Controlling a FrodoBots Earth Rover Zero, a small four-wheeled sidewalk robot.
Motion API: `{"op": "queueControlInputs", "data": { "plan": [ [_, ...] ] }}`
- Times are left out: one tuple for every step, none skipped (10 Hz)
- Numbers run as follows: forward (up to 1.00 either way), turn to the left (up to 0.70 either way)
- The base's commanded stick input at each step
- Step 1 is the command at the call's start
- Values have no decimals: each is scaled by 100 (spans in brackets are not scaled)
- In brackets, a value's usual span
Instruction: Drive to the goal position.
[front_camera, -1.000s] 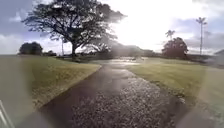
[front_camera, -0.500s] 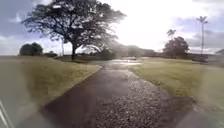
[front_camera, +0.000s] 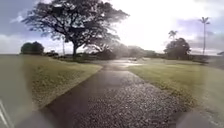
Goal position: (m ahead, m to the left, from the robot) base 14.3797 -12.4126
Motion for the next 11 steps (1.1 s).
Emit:
{"op": "queueControlInputs", "data": {
  "plan": [
    [60, 0],
    [60, 0],
    [60, 0],
    [60, 0],
    [60, 0],
    [60, 0],
    [60, 0],
    [60, 0],
    [60, 0],
    [60, 0],
    [60, 0]
  ]
}}
